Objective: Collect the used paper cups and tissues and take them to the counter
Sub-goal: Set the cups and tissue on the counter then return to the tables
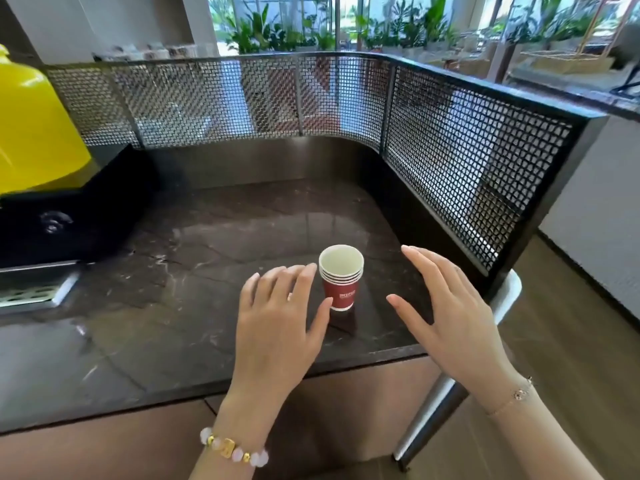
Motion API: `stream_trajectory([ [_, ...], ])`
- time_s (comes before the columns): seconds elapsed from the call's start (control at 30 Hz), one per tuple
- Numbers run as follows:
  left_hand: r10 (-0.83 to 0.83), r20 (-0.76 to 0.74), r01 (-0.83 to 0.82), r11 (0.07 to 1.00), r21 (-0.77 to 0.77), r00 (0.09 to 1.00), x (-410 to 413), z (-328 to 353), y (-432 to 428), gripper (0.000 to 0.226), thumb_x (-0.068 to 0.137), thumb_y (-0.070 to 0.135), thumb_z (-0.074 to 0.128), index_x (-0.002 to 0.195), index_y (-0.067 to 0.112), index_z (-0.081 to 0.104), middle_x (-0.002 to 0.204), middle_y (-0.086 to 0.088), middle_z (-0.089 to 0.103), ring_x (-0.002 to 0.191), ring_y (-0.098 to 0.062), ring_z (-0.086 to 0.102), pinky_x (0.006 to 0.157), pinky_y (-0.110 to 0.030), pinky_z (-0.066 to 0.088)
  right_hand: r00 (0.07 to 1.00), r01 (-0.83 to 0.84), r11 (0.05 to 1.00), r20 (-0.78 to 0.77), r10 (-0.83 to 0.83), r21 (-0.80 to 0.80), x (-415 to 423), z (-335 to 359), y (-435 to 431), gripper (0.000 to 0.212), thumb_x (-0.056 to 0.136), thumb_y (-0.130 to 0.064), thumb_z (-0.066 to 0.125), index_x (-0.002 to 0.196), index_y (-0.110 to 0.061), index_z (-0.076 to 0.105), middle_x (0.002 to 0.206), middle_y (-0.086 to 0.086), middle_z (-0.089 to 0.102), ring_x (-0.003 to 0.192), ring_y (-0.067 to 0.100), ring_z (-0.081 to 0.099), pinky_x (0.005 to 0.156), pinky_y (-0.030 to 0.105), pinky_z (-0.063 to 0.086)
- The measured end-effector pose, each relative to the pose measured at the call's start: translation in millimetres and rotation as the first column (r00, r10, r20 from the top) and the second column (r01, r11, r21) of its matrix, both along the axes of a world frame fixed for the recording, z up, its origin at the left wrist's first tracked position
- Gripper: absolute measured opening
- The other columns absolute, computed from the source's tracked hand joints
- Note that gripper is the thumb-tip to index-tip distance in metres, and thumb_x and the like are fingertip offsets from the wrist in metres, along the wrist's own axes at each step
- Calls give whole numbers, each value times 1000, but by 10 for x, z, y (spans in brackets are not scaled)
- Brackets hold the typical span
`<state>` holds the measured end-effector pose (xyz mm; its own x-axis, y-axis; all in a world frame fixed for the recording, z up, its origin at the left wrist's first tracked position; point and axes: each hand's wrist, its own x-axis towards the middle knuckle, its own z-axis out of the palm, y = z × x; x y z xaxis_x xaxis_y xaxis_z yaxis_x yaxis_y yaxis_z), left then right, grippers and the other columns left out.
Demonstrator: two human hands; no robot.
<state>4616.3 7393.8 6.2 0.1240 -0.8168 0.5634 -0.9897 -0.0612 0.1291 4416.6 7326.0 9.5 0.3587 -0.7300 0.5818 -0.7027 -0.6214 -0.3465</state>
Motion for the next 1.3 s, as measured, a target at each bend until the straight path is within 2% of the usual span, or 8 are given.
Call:
stream_trajectory([
  [0.2,-95,11,95,995,-12,995,-274,61,45,48,88,42,39,116,10,61,112,-9,67,106,-30,61,97,-48,43,995,95,995,-30,-96,-42,-250,53,195,60,88,-52,44,136,-16,48,131,-1,55,121,16,51,97,28,39],
  [0.33,-153,43,155,987,-45,987,-506,150,29,46,88,41,42,116,9,60,107,-10,67,101,-30,62,96,-47,43,983,166,982,-60,-172,-93,-474,68,280,60,88,-52,44,135,-16,49,131,0,56,123,17,51,101,30,37],
  [0.43,-206,33,208,976,-66,978,-732,202,-12,46,89,41,42,119,10,60,106,-7,67,101,-28,61,97,-46,42,968,224,970,-90,-233,-99,-702,94,328,61,89,-53,43,137,-17,47,133,0,55,126,20,49,106,38,40],
  [0.5,-247,19,248,965,-80,969,-913,222,-32,46,89,41,42,120,11,59,106,-5,67,103,-28,60,96,-46,42,960,253,961,-91,-263,-108,-881,115,374,60,89,-53,43,137,-16,48,133,1,55,127,21,49,104,44,43],
  [0.93,-508,23,508,860,-35,861,-2729,199,67,45,91,41,41,120,12,60,109,-3,66,104,-26,60,97,-46,44,876,477,875,-39,-481,-79,-2579,127,968,54,90,-49,43,131,-16,54,126,-4,61,121,19,54,101,45,45],
  [1.3,-601,15,601,799,-15,799,-3903,122,188,47,91,42,38,117,11,62,107,-3,67,101,-27,62,95,-47,46,813,581,813,-22,-582,-41,-3700,48,1411,55,89,-47,42,130,-13,56,123,-1,61,116,22,57,96,44,49],
])
